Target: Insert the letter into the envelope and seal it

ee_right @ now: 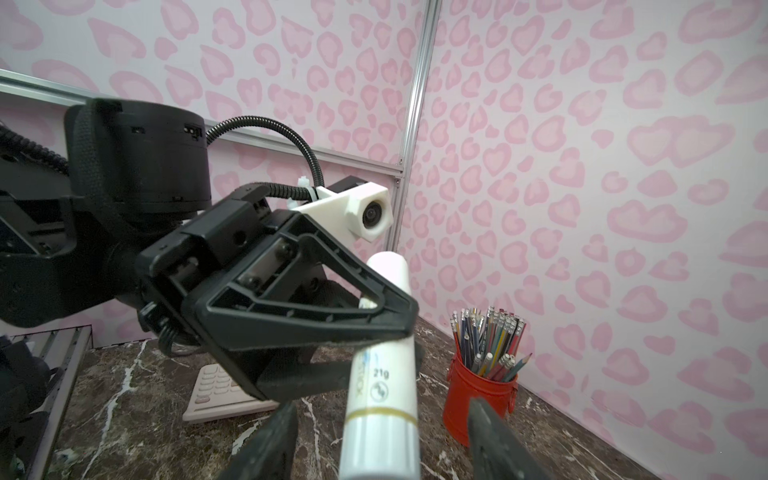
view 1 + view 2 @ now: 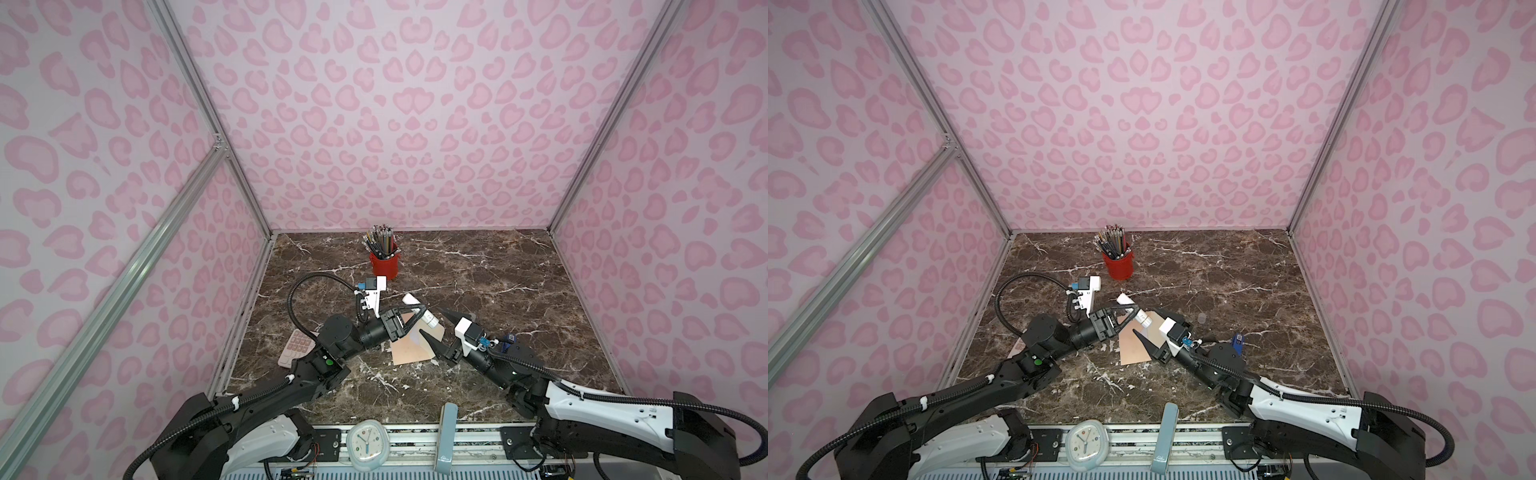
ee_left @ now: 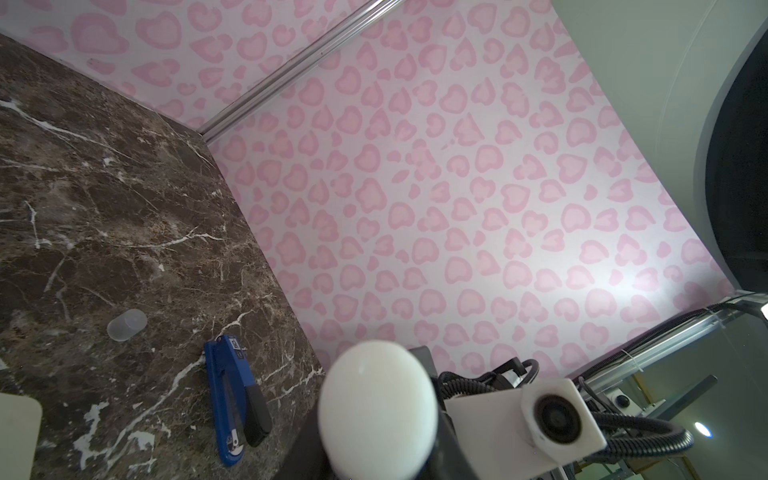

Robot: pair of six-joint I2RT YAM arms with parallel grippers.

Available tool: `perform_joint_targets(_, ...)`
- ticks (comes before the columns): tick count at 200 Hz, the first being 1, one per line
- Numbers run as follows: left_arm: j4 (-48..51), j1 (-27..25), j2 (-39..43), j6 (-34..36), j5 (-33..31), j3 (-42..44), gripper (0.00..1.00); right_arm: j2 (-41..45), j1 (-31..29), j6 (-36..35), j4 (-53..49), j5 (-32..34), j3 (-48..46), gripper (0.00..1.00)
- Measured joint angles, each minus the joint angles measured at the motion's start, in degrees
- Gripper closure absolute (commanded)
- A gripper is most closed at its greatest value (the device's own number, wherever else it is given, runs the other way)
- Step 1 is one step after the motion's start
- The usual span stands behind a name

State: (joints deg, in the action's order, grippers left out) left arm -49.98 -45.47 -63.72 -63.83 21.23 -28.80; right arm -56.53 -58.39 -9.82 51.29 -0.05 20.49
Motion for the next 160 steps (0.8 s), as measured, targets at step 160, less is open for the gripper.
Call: perform_joint_targets(160,-8.4,-1.2,-6.7,-4.2,2.1,-1.0,0.96,-7.1,2.0,1.6,7.7,0.9,1.6,0.54)
